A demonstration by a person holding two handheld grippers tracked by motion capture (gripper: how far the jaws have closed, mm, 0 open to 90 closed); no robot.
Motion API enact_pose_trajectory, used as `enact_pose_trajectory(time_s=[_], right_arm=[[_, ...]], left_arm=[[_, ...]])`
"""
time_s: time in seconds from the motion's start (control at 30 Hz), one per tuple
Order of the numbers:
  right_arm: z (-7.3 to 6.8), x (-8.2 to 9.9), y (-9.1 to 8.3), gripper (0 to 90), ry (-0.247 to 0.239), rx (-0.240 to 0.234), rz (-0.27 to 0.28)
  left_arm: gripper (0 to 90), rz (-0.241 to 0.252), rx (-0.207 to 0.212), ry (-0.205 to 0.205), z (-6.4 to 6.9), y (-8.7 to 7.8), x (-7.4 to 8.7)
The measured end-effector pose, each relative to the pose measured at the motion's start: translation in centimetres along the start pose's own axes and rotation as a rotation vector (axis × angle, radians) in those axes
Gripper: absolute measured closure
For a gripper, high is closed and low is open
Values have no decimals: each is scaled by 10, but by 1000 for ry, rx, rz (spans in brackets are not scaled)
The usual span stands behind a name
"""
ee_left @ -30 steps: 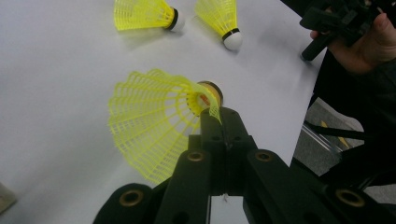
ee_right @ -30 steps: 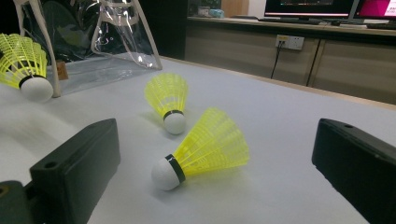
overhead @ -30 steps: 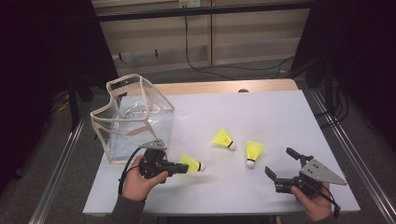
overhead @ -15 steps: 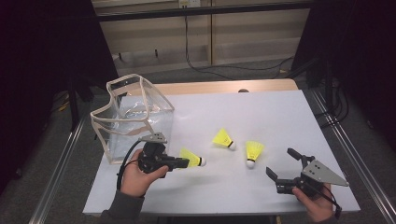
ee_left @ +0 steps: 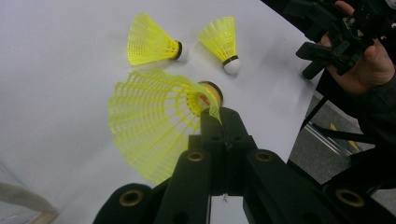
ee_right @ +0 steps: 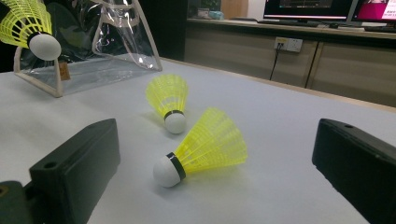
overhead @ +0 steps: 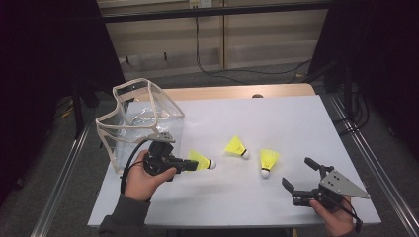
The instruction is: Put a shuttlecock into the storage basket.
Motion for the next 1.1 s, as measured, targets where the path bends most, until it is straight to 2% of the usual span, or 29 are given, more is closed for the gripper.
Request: enact_pose_trajectory(time_s=[0.6,0.77,1.1], right_arm=[[1,1,-3,9,-6,-1,-1],[1,1,-3,9,7,5,2],[2,1,-4,9,5,-1,-5]], left_arm=[[900,-25,-11,-2,3,-7,-12],[900,-23,-6,-9,3,-5,-13],[900,-28,-18,6,9,-10,-20]])
Point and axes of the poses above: each handheld gripper's, and its own axes: y roughly forward along the jaws, x roughly out of its underside, z roughly to its right, the point moved 4 cm from there along y, roughly forward along the jaws, and after that the axes turned 8 degrees about x, right-handed, at the moved point
